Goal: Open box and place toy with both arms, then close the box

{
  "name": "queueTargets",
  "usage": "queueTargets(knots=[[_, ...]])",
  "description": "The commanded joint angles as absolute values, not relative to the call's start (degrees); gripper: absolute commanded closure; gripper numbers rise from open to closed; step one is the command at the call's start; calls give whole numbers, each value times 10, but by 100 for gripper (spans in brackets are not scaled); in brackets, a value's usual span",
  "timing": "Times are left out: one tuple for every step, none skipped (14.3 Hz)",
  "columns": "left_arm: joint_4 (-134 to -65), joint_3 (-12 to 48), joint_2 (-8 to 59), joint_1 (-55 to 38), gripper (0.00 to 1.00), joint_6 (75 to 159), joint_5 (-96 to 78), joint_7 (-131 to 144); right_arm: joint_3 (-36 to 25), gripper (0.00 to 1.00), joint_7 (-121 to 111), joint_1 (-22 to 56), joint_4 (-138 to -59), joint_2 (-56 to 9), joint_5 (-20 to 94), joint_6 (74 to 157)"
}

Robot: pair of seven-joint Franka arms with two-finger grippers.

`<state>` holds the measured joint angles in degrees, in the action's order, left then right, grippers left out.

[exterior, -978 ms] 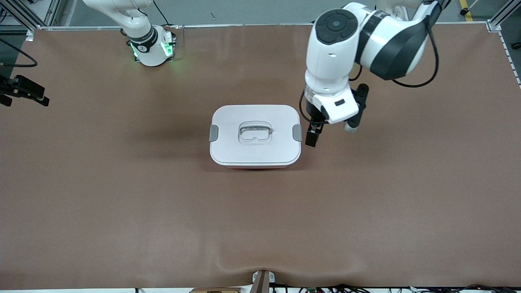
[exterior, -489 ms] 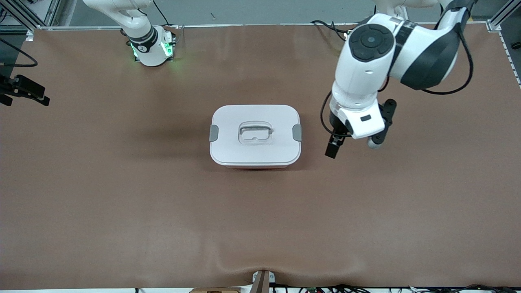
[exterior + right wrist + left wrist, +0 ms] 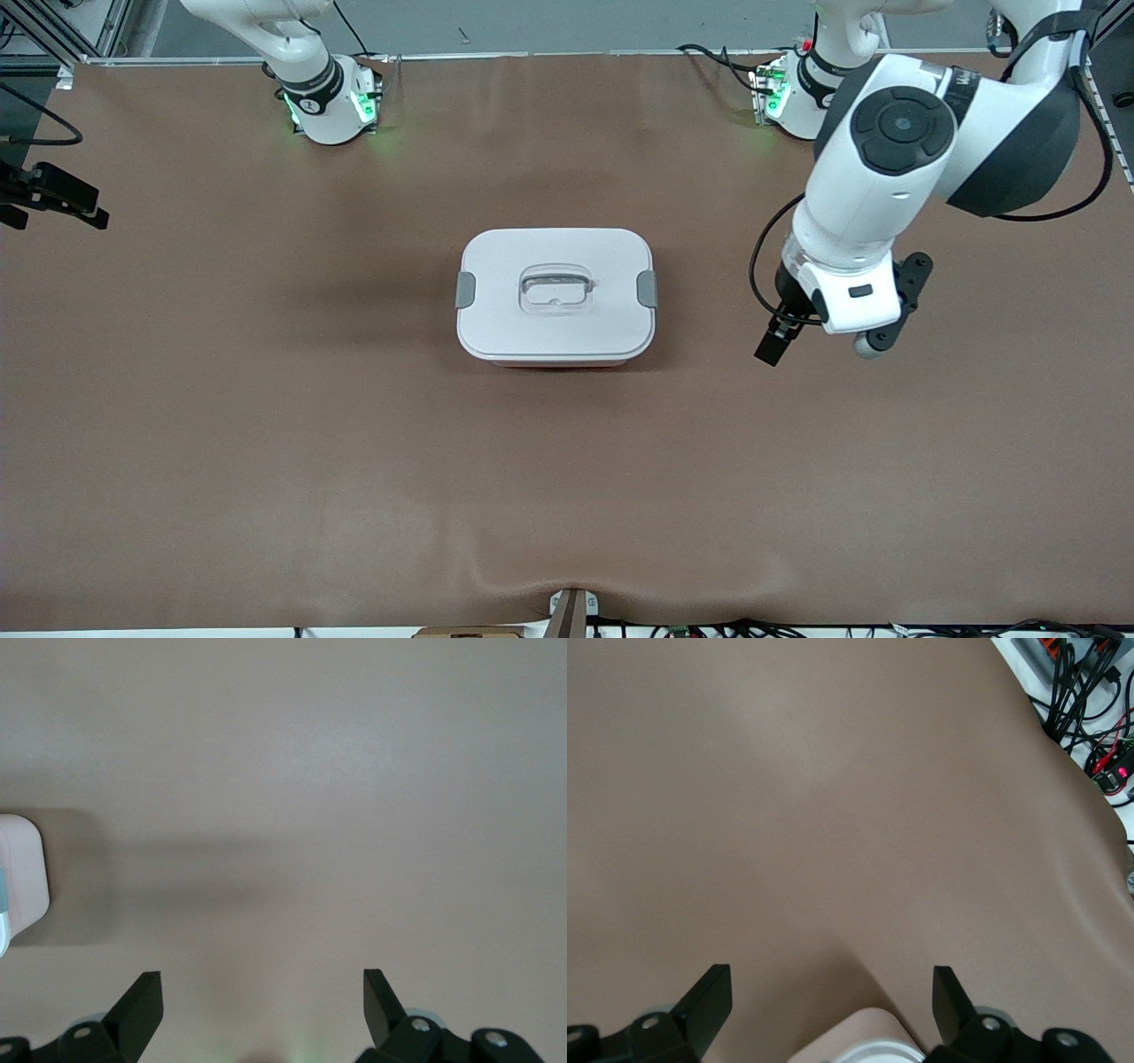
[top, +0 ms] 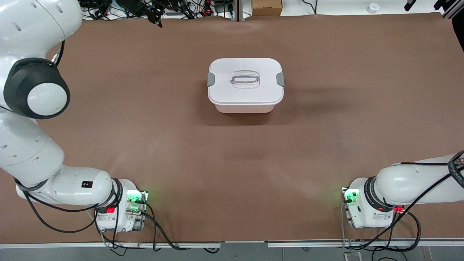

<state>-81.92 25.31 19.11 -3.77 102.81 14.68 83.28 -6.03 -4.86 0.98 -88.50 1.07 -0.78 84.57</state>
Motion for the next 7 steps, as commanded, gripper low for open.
queueTargets(knots=[[-812, 257, 182, -16, 0, 1019, 134, 773, -57, 0, -49, 4, -889, 16, 1, 844], [-812, 258, 182, -8, 0, 1019, 134, 758, -57, 0, -49, 4, -889, 16, 1, 843], [-811, 257, 182, -1, 0, 1018, 134, 742, -57, 0, -49, 4, -889, 16, 2, 844], [-812, 258, 182, 10, 0, 1018, 134, 720, -57, 0, -49, 4, -889, 16, 2, 844], [-812, 258, 180, 18, 0, 1016, 134, 701, -57, 0, -49, 4, -889, 16, 1, 844], [-812, 258, 176, 24, 0, 1006, 134, 685, -57, 0, -49, 4, -889, 16, 1, 844], [-812, 258, 175, 28, 0, 1002, 134, 669, -57, 0, -49, 4, -889, 16, 1, 844]])
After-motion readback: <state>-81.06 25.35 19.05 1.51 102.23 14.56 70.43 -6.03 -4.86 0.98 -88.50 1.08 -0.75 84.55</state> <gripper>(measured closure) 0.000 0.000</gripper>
